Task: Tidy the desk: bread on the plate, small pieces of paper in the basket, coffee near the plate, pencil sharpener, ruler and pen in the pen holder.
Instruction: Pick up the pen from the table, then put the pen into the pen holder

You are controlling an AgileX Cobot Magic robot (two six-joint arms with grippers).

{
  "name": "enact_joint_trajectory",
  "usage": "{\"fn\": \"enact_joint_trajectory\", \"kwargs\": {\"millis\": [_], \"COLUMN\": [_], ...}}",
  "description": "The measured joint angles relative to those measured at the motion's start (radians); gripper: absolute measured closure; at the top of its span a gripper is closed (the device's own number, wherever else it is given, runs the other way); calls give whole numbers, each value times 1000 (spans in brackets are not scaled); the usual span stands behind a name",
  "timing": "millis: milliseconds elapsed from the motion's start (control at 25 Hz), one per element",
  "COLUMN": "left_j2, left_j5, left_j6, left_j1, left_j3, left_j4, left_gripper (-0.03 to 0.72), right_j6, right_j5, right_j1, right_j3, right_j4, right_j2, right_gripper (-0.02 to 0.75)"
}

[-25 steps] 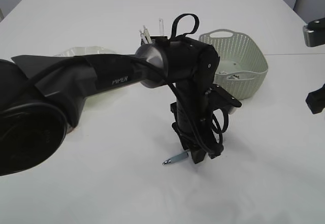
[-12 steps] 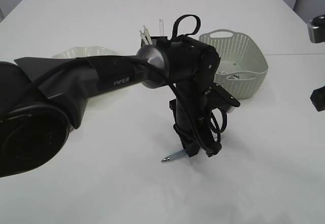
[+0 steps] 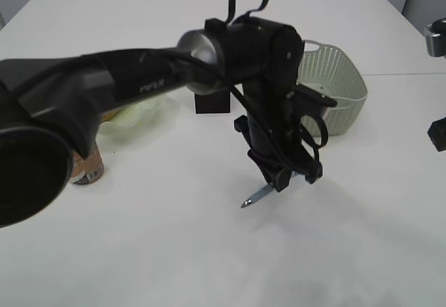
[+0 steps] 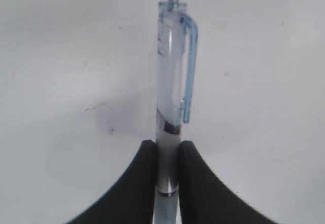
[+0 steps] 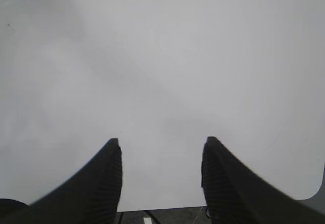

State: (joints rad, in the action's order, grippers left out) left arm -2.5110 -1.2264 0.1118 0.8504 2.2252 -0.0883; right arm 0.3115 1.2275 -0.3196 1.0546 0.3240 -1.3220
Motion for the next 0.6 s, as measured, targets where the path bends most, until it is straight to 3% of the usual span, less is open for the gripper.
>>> {"fn": "enact_joint_trajectory", "kwargs": {"millis": [400, 600], "left_j2": [203, 290], "left_j5": [-4, -4], "left_j6": [-138, -140], "left_j1": [-29, -57], "left_j3": [-7, -133], "left_j4": [-41, -47], "left_gripper": [625, 625], "right_j6": [0, 0], "right_j5": [0, 0], "right_j1": [0, 0], "right_j3": [0, 0], "right_j4": [0, 0], "right_j2": [0, 0], "right_gripper": [335, 336]}}
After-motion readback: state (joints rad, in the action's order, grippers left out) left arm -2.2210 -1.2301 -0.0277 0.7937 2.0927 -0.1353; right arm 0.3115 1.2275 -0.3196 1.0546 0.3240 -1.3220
